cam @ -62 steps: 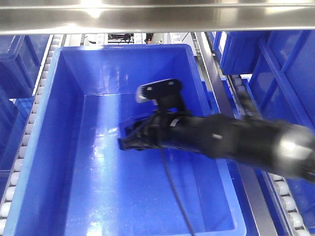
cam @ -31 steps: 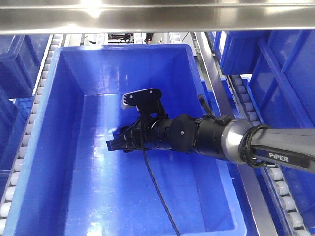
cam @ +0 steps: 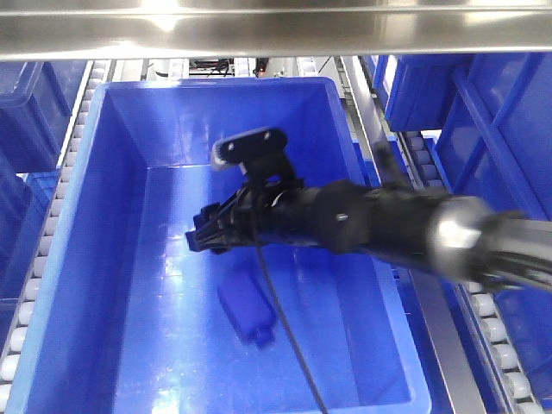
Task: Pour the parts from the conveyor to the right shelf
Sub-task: 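Open the right gripper to release the part and withdraw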
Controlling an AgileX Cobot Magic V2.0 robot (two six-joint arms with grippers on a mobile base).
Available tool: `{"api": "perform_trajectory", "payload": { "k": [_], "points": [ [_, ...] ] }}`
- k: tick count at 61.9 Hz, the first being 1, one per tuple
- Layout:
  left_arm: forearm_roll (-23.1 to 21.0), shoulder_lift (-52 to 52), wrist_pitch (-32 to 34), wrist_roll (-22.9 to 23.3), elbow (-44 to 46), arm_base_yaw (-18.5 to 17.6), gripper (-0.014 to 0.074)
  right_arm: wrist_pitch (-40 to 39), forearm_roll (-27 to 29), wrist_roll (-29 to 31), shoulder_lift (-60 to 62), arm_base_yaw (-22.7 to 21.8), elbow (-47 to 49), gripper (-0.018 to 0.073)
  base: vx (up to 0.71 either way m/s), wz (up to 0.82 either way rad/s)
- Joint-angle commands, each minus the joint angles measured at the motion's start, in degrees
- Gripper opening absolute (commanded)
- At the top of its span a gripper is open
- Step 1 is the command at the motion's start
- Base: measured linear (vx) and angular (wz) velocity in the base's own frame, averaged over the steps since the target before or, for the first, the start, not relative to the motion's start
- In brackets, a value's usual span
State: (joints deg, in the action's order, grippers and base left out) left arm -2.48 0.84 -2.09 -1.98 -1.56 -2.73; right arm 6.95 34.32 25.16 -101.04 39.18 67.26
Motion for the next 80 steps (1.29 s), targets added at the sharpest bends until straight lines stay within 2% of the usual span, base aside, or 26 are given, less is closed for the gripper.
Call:
{"api": "perform_trajectory", "payload": {
  "k": [1,12,19,30,54,67,73,80],
  "points": [
    [-0.11,0.67,4.38,0.45,-1.81,-0.43,-0.0006,-4.38,-0.74,0.22,6.68,-0.22,-1.9,0.0505,0.0,0.0],
    [-0.11,0.67,4.38,0.45,-1.81,-0.43,-0.0006,-11.49,-0.8,1.12,16.98,-0.22,-12.84,0.0505,0.0,0.0],
    [-0.11,0.67,4.38,0.45,-1.81,-0.43,-0.0006,-11.31,-0.8,3.25,23.35,-0.22,-18.43,0.0505,0.0,0.0],
    [-0.11,0.67,4.38,0.45,-1.81,-0.43,-0.0006,-10.25,-0.8,3.44,34.56,-0.22,-26.73,0.0505,0.0,0.0],
    [-0.11,0.67,4.38,0.45,-1.81,-0.43,-0.0006,1.27,-1.47,3.44,61.99,-0.22,-37.04,0.0505,0.0,0.0],
    [-0.11,0.67,4.38,0.45,-1.81,-0.43,-0.0006,13.34,-7.55,1.31,78.0,-0.22,-39.05,0.0505,0.0,0.0],
    [-0.11,0.67,4.38,0.45,-1.81,-0.43,-0.0006,15.37,-9.43,0.65,85.03,-0.22,-40.97,0.0505,0.0,0.0],
    [-0.11,0.67,4.38,0.45,-1.81,-0.43,-0.0006,14.46,-13.57,-4.27,92.74,-0.22,-44.42,0.0505,0.0,0.0]
  ]
}}
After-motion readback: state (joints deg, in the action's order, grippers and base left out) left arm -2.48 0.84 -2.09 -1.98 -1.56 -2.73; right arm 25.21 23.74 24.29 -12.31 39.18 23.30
